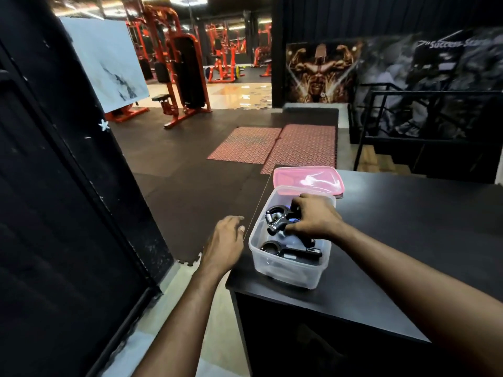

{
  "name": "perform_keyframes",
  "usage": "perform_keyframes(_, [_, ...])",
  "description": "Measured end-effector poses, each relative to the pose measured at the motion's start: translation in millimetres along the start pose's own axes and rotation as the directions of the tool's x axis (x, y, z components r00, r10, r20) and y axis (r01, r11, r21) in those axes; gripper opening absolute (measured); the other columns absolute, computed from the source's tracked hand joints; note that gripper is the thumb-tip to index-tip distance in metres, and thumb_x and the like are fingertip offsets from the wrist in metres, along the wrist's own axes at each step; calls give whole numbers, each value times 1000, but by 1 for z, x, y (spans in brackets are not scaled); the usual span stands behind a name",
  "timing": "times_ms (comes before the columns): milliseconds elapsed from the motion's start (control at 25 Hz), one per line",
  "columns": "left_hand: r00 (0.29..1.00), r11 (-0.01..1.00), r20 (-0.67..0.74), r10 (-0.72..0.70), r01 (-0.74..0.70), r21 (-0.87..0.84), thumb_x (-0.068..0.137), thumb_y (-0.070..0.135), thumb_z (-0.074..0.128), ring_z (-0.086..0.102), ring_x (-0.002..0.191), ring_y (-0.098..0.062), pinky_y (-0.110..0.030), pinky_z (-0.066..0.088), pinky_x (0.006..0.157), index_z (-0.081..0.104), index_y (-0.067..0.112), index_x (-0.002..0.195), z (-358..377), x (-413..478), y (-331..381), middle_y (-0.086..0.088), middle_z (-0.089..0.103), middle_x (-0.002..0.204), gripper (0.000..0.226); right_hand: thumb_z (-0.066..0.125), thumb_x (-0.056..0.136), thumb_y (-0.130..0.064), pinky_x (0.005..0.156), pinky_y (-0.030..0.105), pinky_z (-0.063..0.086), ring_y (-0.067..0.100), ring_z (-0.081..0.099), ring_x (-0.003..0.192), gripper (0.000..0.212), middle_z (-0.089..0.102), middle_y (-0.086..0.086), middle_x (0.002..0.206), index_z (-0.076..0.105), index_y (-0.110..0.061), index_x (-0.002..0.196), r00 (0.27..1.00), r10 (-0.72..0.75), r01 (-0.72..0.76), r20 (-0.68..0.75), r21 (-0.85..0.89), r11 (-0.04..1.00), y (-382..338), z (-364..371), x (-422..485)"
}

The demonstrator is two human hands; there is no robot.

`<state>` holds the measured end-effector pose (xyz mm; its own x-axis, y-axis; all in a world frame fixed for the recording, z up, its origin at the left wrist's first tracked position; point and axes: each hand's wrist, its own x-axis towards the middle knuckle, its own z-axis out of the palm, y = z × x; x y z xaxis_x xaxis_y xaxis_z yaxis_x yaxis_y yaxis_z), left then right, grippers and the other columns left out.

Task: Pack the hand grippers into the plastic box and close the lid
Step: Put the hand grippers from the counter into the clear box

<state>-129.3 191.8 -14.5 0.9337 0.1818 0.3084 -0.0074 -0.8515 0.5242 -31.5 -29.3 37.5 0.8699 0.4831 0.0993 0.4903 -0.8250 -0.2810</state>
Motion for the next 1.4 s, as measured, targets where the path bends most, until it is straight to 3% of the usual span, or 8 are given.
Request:
perform_keyframes(360, [990, 989, 140, 26, -4, -151, 98, 40, 32, 60, 112, -24, -40, 49, 90, 54, 23, 126, 32, 37, 17, -3, 63, 124, 39, 79, 57, -53, 64, 31, 41, 24, 62, 100, 59, 63, -1, 108, 61, -21, 102, 961, -18, 78, 278, -207, 975, 3, 40, 4])
perform_keyframes(520, [978, 980, 207, -37, 77, -186, 101, 31, 35, 46, 134, -22, -31, 36, 108, 34, 22, 148, 46, 36, 20, -4, 46, 149, 48, 80, 58, -50, 70, 34, 48, 28, 63, 100, 59, 65, 3, 111, 59, -18, 103, 957, -29, 86, 288, -188, 978, 5, 59, 6])
perform_keyframes(680, [968, 950, 224, -116, 174, -259, 102, 25, 36, 49, 131, -23, -23, 35, 100, 34, 31, 148, 45, 34, 19, -5, 51, 145, 47, 80, 62, -47, 79, 38, 54, 30, 62, 108, 69, 64, 7, 116, 55, -13, 116, 947, -12, 76, 320, -187, 979, 0, 73, 12])
perform_keyframes(840, [968, 942, 209, -142, 197, -272, 102, 24, 37, 53, 128, -22, -20, 36, 96, 36, 35, 147, 46, 33, 21, -6, 55, 142, 46, 73, 75, -35, 87, 39, 52, 30, 61, 115, 58, 62, 12, 124, 51, -7, 122, 931, -6, 78, 365, -184, 980, -9, 87, 16])
perform_keyframes(1080, [970, 956, 170, -173, 207, -209, 101, 24, 35, 57, 120, -27, -32, 46, 97, 36, 40, 146, 42, 33, 27, -8, 60, 135, 47, 70, 81, -29, 89, 42, 51, 33, 58, 118, 56, 58, 15, 129, 48, -4, 126, 922, -10, 90, 388, -189, 978, -8, 88, 14])
perform_keyframes(1200, [973, 959, 159, -169, 200, -202, 102, 25, 35, 59, 117, -27, -33, 46, 96, 35, 41, 146, 42, 31, 28, -9, 60, 134, 47, 78, 70, -40, 88, 39, 54, 30, 61, 109, 60, 64, 10, 118, 55, -10, 116, 885, -3, 72, 465, -130, 989, -4, 75, 18])
perform_keyframes(1320, [971, 955, 168, -169, 203, -215, 102, 25, 34, 57, 122, -27, -32, 43, 98, 36, 41, 146, 43, 30, 28, -9, 59, 136, 47, 77, 64, -41, 78, 37, 56, 28, 66, 92, 49, 71, 6, 99, 64, -14, 103, 948, 59, -63, 311, 4, 998, 10, 49, 42])
perform_keyframes(1400, [972, 956, 167, -168, 202, -214, 102, 25, 35, 56, 122, -26, -31, 43, 99, 36, 41, 146, 44, 31, 28, -9, 59, 136, 46, 76, 66, -37, 74, 35, 55, 30, 65, 96, 42, 70, 8, 101, 63, -12, 97, 969, 152, -153, 193, -7, 988, 28, 38, 58])
